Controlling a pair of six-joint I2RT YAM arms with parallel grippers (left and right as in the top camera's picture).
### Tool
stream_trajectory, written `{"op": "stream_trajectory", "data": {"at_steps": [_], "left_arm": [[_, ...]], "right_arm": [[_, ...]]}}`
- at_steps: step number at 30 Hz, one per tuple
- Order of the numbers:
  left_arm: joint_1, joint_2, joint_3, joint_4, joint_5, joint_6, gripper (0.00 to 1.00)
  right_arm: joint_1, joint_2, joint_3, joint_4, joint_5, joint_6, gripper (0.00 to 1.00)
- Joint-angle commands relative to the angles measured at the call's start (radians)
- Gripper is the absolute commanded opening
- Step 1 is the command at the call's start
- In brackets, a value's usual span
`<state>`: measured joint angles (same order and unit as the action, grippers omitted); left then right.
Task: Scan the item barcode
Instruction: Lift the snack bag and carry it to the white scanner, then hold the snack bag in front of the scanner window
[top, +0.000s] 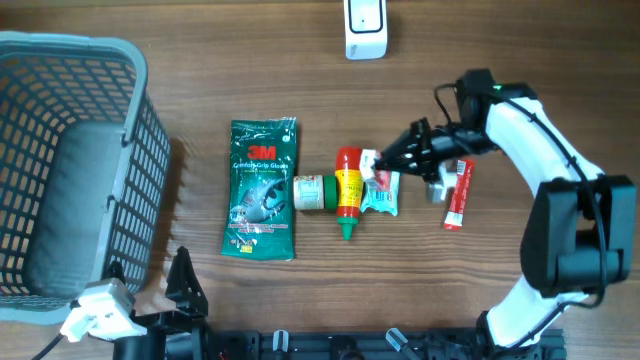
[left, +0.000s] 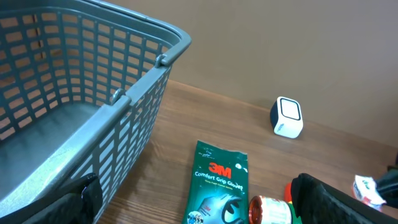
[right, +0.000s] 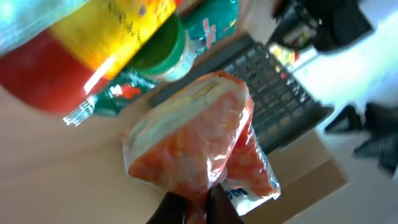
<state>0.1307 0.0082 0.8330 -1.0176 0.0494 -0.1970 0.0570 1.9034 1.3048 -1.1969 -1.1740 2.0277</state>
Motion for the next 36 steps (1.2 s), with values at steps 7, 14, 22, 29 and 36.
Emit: {"op": "stream_trajectory", "data": {"at_steps": [7, 14, 22, 29, 36], "left_arm": [[-0.004, -0.003, -0.001, 0.002, -0.003, -0.006, 1.0], [-0.004, -0.003, -0.001, -0.002, -0.003, -0.006, 1.0], [-0.004, -0.003, -0.001, 0.019, -0.003, -0.006, 1.0], [-0.004, -0.003, -0.001, -0.11, -0.003, -0.006, 1.0], [-0.004, -0.003, -0.001, -0.12, -0.003, -0.006, 1.0]], "right_arm": [[-0.068, 0.083, 0.007, -0.304, -0.111, 0.039, 0.04], [-0.07, 0.083, 0.007, -0.109, -0.111, -0.203, 0.04], [-0.069, 0.081, 0.007, 0.466, -0.234, -0.923, 0.04], [-0.056, 0.081, 0.007, 0.91, -0.229, -0.93, 0.04], [-0.03, 0.081, 0.007, 1.461, 0.117, -0.857, 0.04]]}}
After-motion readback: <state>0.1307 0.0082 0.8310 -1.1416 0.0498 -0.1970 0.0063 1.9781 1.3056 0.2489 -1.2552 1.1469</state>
